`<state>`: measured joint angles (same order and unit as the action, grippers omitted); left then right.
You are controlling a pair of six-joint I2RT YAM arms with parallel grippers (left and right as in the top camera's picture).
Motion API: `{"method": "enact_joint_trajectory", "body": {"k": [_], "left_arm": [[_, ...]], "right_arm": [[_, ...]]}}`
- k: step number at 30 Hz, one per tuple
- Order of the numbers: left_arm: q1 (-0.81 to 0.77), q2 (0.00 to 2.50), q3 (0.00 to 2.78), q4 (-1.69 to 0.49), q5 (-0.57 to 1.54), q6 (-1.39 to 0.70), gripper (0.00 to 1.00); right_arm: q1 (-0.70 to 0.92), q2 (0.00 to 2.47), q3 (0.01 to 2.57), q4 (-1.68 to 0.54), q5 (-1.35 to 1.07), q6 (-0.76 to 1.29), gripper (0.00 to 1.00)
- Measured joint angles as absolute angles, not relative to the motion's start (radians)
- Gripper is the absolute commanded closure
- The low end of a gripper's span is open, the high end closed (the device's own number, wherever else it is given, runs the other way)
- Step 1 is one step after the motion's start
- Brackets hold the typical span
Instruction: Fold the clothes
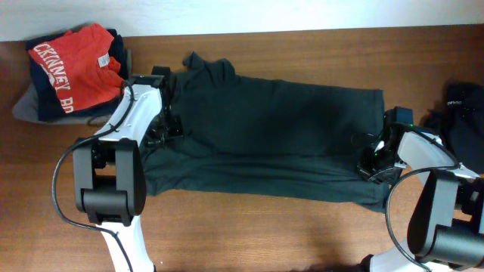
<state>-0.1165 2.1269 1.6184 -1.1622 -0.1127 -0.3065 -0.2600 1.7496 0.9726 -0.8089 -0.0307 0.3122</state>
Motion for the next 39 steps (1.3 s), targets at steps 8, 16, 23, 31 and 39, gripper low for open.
{"method": "enact_joint_trajectory", "body": {"k": [8,16,23,31,39], "left_arm": [[-0.105,2.127,1.622,-1.157,-0.141,-0.307,0.98],[-0.039,2.127,1.622,-1.156,-0.149,-0.295,0.99],[-0.020,2.127,1.710,-1.268,-0.167,-0.276,0.99],[-0.025,2.127,2.020,-1.458,-0.184,-0.262,0.32],[-0.052,2.127,2.260,-1.297,0.037,-0.223,0.01]], "right_arm": [[-0.286,1.750,0.977,-0.807,-0.009,0.305,0.96],[-0.348,1.752,1.011,-0.829,0.020,0.307,0.96],[-0.357,1.755,1.127,-0.955,0.020,0.310,0.96],[-0.357,1.755,1.413,-1.143,-0.069,0.294,0.01],[-0.355,1.755,1.681,-1.055,-0.393,0.218,0.01]]}}
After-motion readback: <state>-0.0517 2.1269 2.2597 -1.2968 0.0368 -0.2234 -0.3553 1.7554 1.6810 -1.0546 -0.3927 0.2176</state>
